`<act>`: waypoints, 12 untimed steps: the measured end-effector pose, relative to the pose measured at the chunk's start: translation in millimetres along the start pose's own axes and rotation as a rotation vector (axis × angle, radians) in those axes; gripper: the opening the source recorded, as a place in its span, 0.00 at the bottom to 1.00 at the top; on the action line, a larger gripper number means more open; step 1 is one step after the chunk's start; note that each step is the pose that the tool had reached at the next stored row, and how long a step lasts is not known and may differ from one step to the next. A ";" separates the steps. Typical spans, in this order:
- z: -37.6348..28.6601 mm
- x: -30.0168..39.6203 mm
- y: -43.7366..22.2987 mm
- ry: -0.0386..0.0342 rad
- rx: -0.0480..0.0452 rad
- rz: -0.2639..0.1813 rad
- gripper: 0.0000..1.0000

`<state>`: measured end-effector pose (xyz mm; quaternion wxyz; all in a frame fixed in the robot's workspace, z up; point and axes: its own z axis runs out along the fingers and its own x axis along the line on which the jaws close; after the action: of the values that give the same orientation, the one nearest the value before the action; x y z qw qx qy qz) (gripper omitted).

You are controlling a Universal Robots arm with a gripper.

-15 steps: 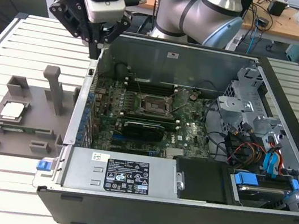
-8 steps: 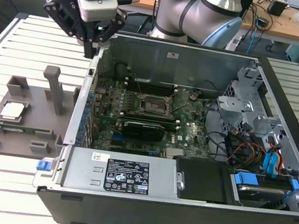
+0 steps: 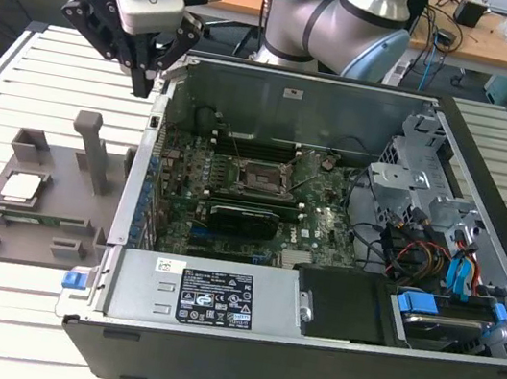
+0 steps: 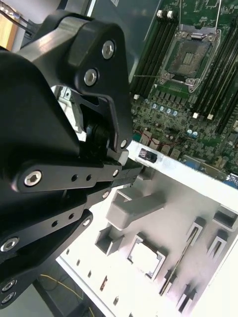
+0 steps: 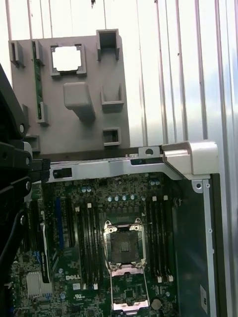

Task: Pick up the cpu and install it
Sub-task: 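Reach for the cpu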

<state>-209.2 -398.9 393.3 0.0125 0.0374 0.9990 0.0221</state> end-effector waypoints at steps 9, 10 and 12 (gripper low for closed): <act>-0.4 13.0 -1.0 0.0001 0.0000 0.000 0.11; -0.4 14.7 -1.1 0.0001 0.0000 0.000 0.11; -0.5 16.5 -1.2 0.0000 0.0000 0.000 0.11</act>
<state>-225.8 -398.9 393.3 0.0125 0.0374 0.9990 0.0221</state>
